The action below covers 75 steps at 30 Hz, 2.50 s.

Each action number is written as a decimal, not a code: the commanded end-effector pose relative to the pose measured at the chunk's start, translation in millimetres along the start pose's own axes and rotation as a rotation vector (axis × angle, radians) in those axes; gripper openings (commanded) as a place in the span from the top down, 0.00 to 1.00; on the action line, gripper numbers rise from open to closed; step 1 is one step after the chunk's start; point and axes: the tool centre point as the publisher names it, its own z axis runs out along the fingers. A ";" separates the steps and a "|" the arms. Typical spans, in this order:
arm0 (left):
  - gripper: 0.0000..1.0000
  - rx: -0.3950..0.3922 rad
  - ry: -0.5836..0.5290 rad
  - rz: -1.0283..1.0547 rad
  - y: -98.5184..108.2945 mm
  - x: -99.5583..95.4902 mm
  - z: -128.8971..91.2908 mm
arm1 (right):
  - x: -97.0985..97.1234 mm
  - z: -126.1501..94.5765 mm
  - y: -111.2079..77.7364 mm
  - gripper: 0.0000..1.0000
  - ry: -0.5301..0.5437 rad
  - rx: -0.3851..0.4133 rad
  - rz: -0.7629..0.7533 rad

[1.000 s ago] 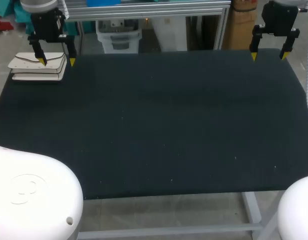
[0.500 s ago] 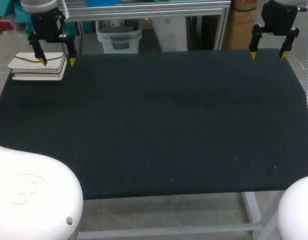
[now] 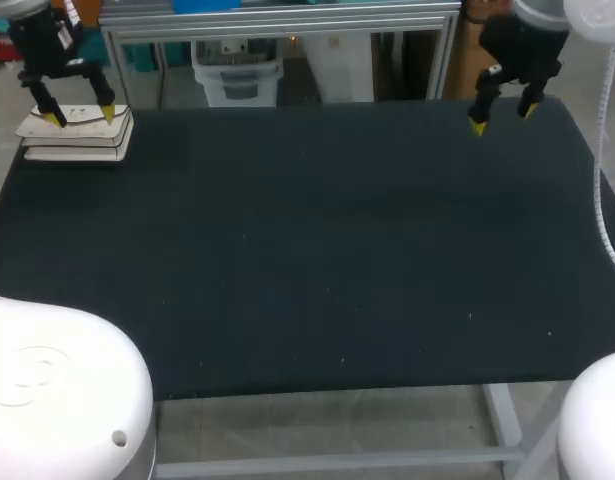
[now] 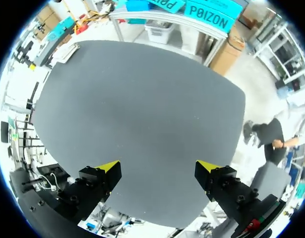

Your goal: Pick up the bag, open it, inspect its contents, close it, and place it on the opposite side

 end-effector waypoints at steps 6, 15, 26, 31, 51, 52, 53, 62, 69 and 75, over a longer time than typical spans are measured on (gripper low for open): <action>0.00 -0.030 0.159 -0.003 -21.7 -42.7 -0.8 | 9.7 10.3 -21.6 0.00 0.068 -0.334 -0.520; 0.00 -0.023 0.269 0.075 -33.0 -63.8 -3.9 | 16.0 21.8 -38.7 0.00 0.302 -0.404 -0.813; 0.00 -0.023 0.269 0.075 -33.0 -63.8 -3.9 | 16.0 21.8 -38.7 0.00 0.302 -0.404 -0.813; 0.00 -0.023 0.337 0.080 -47.5 -75.4 6.7 | 24.3 32.0 -33.4 0.00 0.320 -0.435 -0.877; 0.00 0.033 0.341 -0.057 -91.9 -177.2 18.5 | 58.6 56.8 -30.0 0.00 0.375 -0.476 -1.030; 0.00 0.035 0.342 -0.060 -93.4 -182.3 19.7 | 60.5 57.7 -29.8 0.00 0.376 -0.477 -1.039; 0.00 0.043 0.351 -0.061 -94.8 -187.0 20.5 | 61.8 58.5 -29.7 0.00 0.379 -0.480 -1.051; 0.00 0.046 0.381 -0.092 -115.1 -227.9 36.1 | 71.6 62.9 -31.5 0.00 0.390 -0.487 -1.101; 0.00 0.043 0.424 -0.120 -128.8 -244.9 49.4 | 78.7 64.1 -31.5 0.00 0.397 -0.492 -1.145; 0.00 0.020 0.468 -0.126 -135.8 -246.6 58.2 | 82.8 64.8 -33.3 0.00 0.404 -0.522 -1.178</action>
